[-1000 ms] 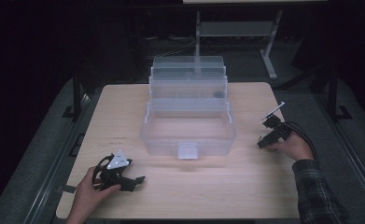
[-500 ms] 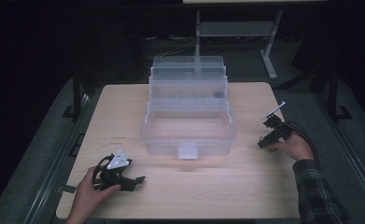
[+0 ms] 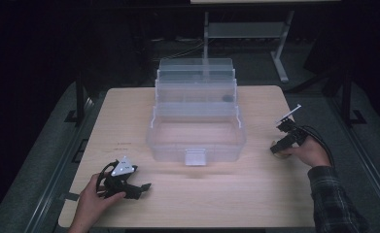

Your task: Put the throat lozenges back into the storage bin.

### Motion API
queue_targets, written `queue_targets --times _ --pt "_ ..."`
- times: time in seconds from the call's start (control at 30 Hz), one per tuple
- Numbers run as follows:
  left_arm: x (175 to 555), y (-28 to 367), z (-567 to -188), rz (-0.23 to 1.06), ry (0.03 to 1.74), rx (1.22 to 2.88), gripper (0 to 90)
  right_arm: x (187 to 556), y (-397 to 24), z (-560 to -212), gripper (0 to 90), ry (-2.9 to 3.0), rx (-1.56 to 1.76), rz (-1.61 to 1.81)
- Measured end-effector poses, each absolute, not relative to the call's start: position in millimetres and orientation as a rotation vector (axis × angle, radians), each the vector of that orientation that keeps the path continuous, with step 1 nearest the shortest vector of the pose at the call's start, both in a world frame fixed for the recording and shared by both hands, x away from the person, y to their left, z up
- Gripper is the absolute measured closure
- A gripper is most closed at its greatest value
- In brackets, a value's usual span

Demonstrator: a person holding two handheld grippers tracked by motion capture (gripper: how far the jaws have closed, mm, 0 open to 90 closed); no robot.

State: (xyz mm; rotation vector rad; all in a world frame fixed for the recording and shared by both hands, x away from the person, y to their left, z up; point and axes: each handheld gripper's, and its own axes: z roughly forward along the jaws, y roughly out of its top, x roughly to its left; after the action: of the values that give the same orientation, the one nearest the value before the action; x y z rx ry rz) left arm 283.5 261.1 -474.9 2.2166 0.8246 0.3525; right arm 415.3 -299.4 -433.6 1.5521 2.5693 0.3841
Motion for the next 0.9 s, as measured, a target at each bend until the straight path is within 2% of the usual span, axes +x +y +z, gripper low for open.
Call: queue_targets --times 0.9 --pt "284 261 -475 0.353 0.824 2.217 12.2 405 -295 -401 19.7 2.564 1.517 0.410"
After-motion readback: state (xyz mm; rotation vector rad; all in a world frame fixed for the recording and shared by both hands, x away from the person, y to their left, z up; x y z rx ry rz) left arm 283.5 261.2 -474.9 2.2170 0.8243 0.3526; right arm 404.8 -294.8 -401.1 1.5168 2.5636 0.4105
